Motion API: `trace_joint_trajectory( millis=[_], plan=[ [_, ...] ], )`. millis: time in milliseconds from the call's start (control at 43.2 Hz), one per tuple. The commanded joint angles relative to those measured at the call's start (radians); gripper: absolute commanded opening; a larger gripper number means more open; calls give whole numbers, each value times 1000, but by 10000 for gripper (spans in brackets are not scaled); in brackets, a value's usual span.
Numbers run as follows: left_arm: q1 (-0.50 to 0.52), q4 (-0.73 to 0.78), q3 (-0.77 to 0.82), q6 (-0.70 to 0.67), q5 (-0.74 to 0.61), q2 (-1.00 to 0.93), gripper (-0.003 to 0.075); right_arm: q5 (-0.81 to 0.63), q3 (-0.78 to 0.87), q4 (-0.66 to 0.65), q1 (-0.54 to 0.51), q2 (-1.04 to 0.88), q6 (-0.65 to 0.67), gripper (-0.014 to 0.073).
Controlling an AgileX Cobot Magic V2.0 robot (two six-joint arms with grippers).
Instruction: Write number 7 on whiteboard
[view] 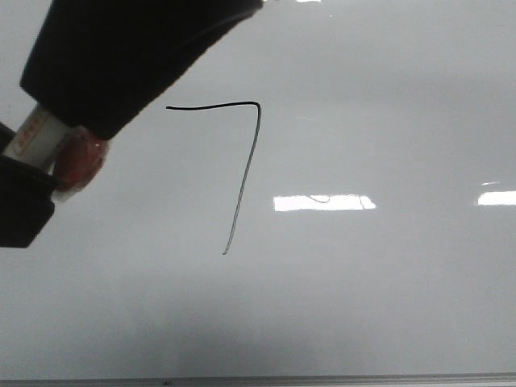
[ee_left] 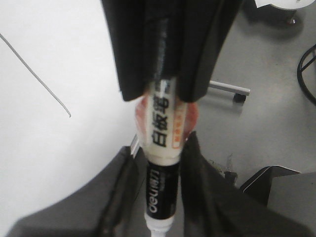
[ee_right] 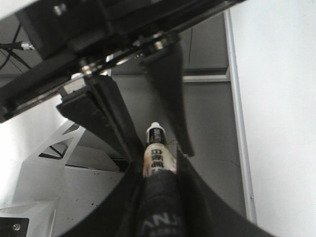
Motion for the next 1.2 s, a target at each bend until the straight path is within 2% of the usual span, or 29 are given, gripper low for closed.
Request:
trace_joint_trajectory(
  millis=[0, 46, 116, 185, 301, 370, 416, 532, 624, 763, 902, 1018, 1180],
  plan=[
    [-5, -23, -37, -4, -67, -10, 111, -13, -34, 38, 1, -38, -13, -66],
    [-5, -23, -37, -4, -67, -10, 86, -13, -34, 42, 1, -38, -13, -50],
    [-5, -23, -37, -4, -67, -10, 61, -13, -34, 45, 1, -38, -8, 37],
    [-5, -23, -37, -4, -67, -10, 58, -13, -34, 45, 0, -38, -5, 184],
    [-5, -28, -37, -4, -67, -10, 59, -16, -34, 45, 0, -38, 28, 476],
    [-5, -35, -37, -6, -67, -3, 59, -16, -34, 45, -8, -44, 43, 569],
    [-5, -37, -37, -14, -67, 7, 59, -15, -34, 44, -20, -52, 60, 583],
    [0, -35, -37, -34, -89, 50, 59, -10, -30, 25, -89, -104, 131, 554],
    [50, -35, -38, -95, -120, 84, 61, -7, 1, 4, -166, -168, 160, 513],
    [209, -35, -57, -160, -109, 121, 61, -27, 104, 4, -308, -309, 182, 464],
    [427, -35, -92, -176, -97, 132, 61, -98, 255, 4, -460, -472, 223, 404],
    [650, -41, -97, -191, -102, 132, 61, -147, 392, 3, -594, -609, 252, 284],
    [889, -41, -97, -191, -84, 164, 61, -182, 537, -9, -756, -808, 285, 6]
  ],
)
